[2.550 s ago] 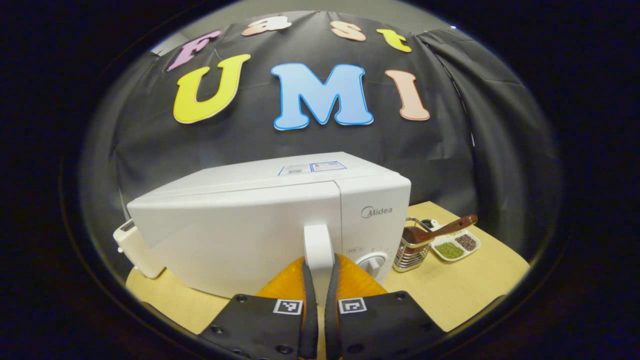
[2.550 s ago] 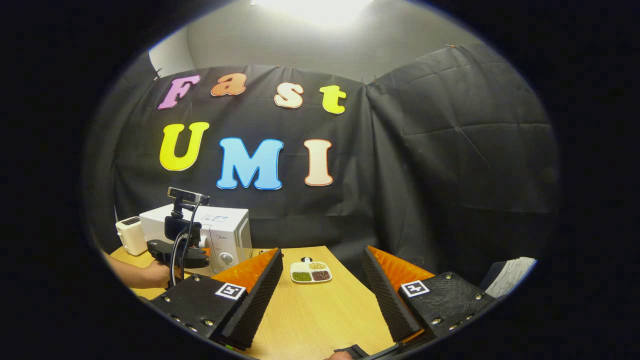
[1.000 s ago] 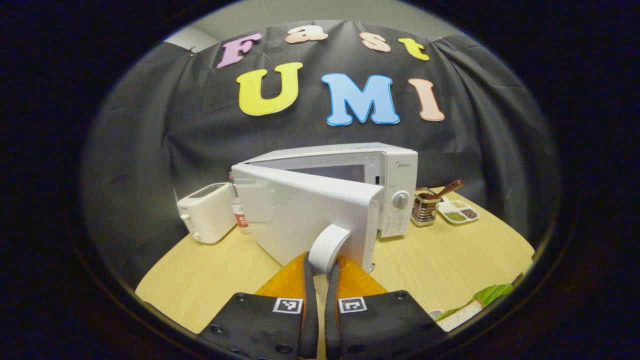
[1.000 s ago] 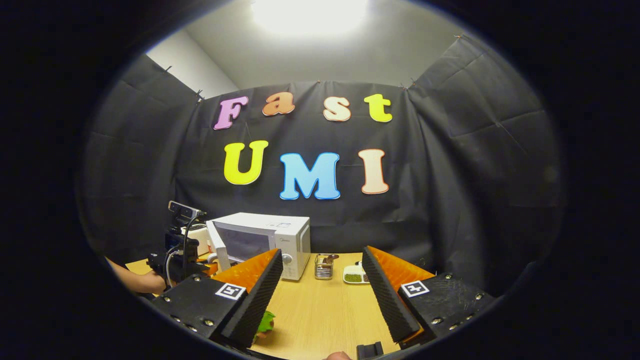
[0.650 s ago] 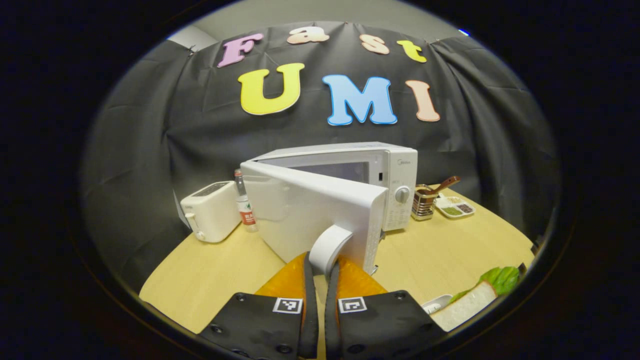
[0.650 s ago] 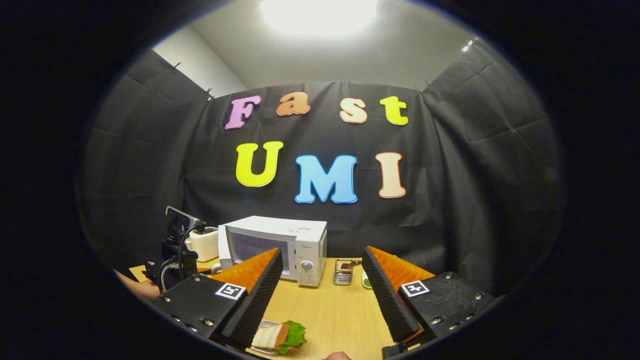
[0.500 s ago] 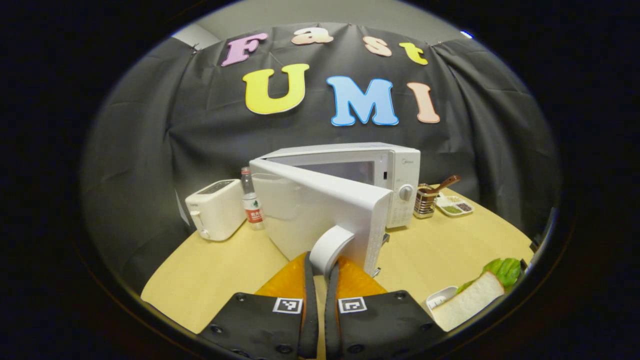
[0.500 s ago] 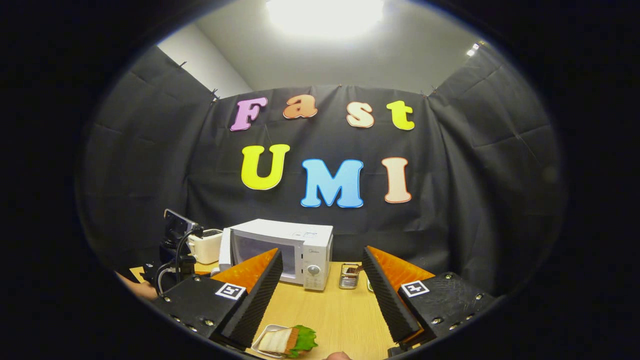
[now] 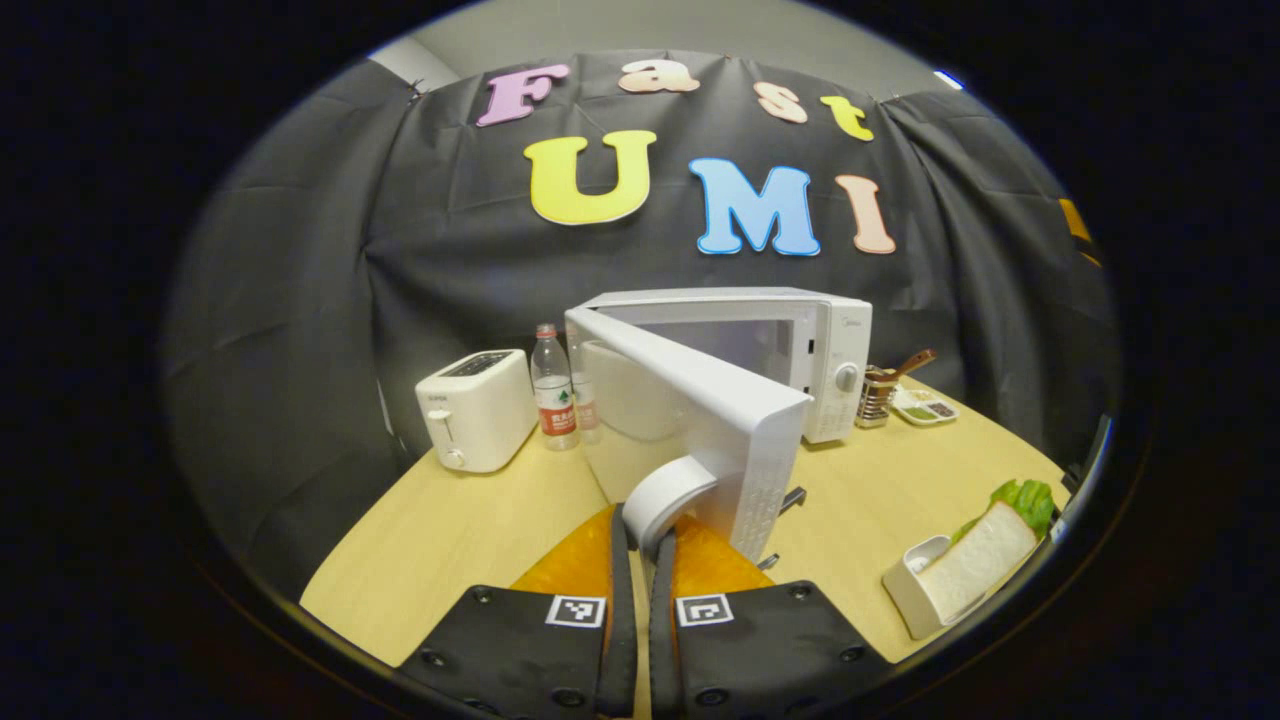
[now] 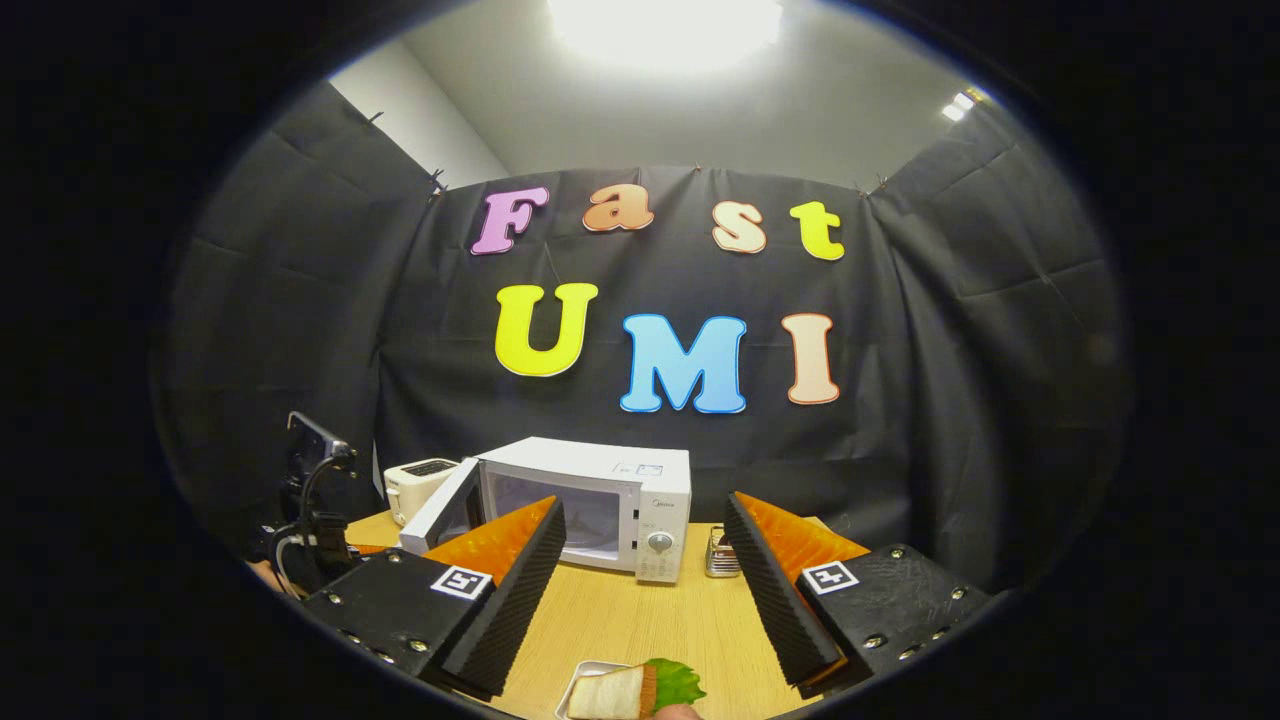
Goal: Open the microwave oven with the left hand, put the food in, and close the microwave oven.
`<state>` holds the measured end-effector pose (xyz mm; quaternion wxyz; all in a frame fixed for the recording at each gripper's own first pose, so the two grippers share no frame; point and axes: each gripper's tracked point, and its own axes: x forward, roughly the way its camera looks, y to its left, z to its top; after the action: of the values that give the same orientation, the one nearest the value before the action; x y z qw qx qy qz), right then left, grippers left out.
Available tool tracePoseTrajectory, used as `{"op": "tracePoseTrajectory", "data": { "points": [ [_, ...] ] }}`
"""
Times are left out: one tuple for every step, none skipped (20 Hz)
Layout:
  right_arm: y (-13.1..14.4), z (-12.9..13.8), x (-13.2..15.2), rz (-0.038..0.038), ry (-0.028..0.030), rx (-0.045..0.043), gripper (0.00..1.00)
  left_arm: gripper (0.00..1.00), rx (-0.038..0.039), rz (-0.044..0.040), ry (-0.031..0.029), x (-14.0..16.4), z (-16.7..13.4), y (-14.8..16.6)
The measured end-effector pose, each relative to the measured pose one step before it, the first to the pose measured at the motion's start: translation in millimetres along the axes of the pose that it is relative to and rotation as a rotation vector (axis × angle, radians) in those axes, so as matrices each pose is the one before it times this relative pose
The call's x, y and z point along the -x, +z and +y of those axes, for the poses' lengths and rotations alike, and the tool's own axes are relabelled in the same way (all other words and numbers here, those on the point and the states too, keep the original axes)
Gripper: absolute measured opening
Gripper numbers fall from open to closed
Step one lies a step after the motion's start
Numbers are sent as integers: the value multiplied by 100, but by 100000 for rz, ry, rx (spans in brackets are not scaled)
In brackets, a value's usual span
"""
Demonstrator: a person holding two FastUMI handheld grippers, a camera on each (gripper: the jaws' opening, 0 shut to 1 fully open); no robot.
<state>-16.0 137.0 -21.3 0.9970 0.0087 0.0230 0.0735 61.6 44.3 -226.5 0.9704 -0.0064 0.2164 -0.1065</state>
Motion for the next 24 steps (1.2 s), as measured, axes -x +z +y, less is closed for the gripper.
{"op": "tracePoseTrajectory", "data": {
  "points": [
    [-47, 477, -313, -19, -569, -549, 97, 12, -206, -93, 43, 95, 791, -64],
    [84, 452, -274, -193, -641, -363, 97, 12, 231, 348, 269, 115, 865, -216],
    [66, 426, -225, -191, -604, -19, 97, 12, 641, 454, 581, 29, 840, -55],
    [84, 353, -227, -131, -876, 535, 97, 12, 610, 338, 685, 147, 1068, -134],
    [-25, 94, -84, -235, -1063, 762, 97, 12, 1290, -139, -352, 61, 556, -87],
    [44, 228, -34, -192, -507, 619, 97, 12, 818, 22, -332, 117, 609, -5],
    [-59, 216, -133, -58, -586, 263, 97, 12, 341, 35, -427, 110, 512, -226],
    [116, 138, -8, -108, -397, -43, 97, 12, 15, -22, -342, 61, 397, -10],
    [18, 76, -8, 10, -289, -197, 97, 12, 454, 414, -209, 143, 289, 21],
    [50, -14, 175, 37, -140, -152, 97, 13, 1289, 630, -316, 56, 82, -168],
    [-40, -137, 167, 61, -46, 90, 97, 14, 2215, 916, 64, -143, 36, -218],
    [-3, -196, -72, 296, -34, 324, 97, 18, 1845, 287, 1011, 248, 164, -105],
    [-192, -337, -19, 541, 177, 250, 97, 19, 480, 0, 2140, 513, 433, -145],
    [-120, -264, -92, 313, 585, 43, 97, 19, 143, -65, 2083, 450, 318, -126],
    [-88, -202, -177, 416, 1169, -376, 97, 32, 197, -29, 2264, 631, 319, -123],
    [-178, -191, -351, 1100, 1163, -1051, 97, 34, 433, -359, 2574, 622, 410, 206],
    [-483, -362, -230, 1715, 861, -1640, 97, 34, 401, -1010, 2765, 879, 567, 269],
    [-154, -341, -156, 928, 965, -2089, 97, 34, 341, -2075, 2805, 599, 656, 811],
    [67, -455, -164, 712, 404, -1679, 97, 50, 1281, -2224, 1250, 929, 273, 870],
    [-290, -490, -177, 1311, 467, -1041, 97, 66, 1722, -2689, 2416, 922, 475, 1167],
    [-469, -358, -246, 1458, 745, -410, 97, 82, 1439, -2664, 2310, 575, 740, 918],
    [-220, -416, -175, 1258, 544, 6, 97, 98, 1867, -2508, 1824, 1414, 504, 1411],
    [-410, -564, -113, 1386, 423, 33, 97, 99, 1410, -2902, 1978, 562, 349, 1089],
    [-364, -467, -104, 1507, 598, -322, 97, 99, 811, -3356, 2078, 853, 414, 1509]
  ]
}}
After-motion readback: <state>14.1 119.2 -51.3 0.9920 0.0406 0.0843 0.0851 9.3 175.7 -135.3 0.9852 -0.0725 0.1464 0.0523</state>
